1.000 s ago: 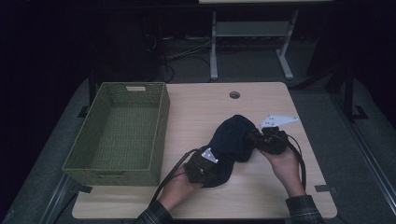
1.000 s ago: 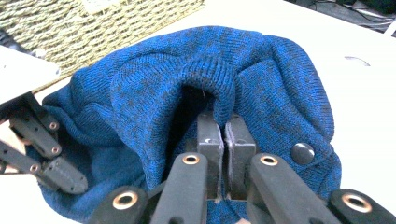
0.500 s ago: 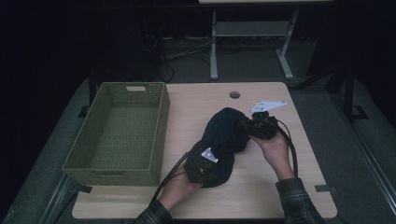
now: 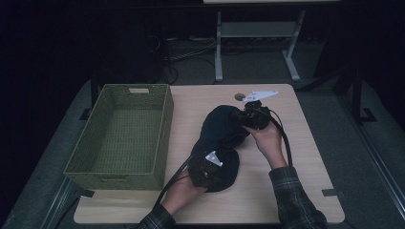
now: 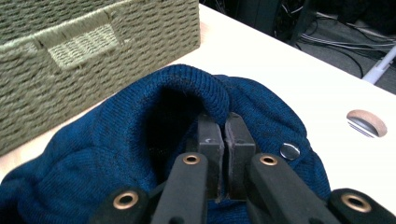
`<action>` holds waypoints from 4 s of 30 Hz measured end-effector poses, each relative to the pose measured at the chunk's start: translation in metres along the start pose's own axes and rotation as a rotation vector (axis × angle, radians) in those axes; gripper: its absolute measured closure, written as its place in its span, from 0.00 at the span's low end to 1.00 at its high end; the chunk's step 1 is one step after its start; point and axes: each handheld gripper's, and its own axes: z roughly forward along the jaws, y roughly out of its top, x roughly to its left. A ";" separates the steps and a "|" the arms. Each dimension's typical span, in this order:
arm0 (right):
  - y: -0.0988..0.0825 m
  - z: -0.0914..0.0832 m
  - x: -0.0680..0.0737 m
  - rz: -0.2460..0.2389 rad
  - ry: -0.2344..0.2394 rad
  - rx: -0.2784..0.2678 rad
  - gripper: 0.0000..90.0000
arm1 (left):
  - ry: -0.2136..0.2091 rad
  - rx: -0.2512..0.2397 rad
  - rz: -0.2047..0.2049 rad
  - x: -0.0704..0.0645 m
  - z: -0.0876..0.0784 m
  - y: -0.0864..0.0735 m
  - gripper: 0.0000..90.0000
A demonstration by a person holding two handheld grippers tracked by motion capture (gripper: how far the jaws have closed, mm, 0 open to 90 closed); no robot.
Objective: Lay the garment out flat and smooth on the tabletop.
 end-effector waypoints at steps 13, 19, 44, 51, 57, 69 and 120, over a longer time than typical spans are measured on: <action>0.028 0.036 -0.006 -0.016 0.009 0.021 0.97 | -0.008 0.007 0.000 0.001 -0.001 0.001 1.00; 0.040 0.058 -0.006 -0.023 0.018 0.050 0.97 | -0.007 0.005 -0.004 0.001 0.000 0.001 1.00; 0.009 0.038 -0.013 -0.016 0.035 0.089 0.82 | -0.040 -0.002 -0.015 0.006 0.000 0.000 1.00; -0.015 0.031 -0.013 -0.008 0.060 0.126 0.97 | -0.031 -0.002 -0.012 0.004 0.000 0.000 1.00; -0.043 0.029 -0.011 0.000 0.078 0.162 1.00 | -0.037 -0.004 -0.014 0.005 0.000 0.000 1.00; -0.082 0.053 -0.007 0.010 0.093 0.284 1.00 | -0.021 0.006 0.005 0.003 0.000 0.000 1.00; -0.137 -0.011 -0.015 0.025 0.029 0.254 1.00 | 0.266 -0.103 -0.126 0.078 -0.005 0.020 1.00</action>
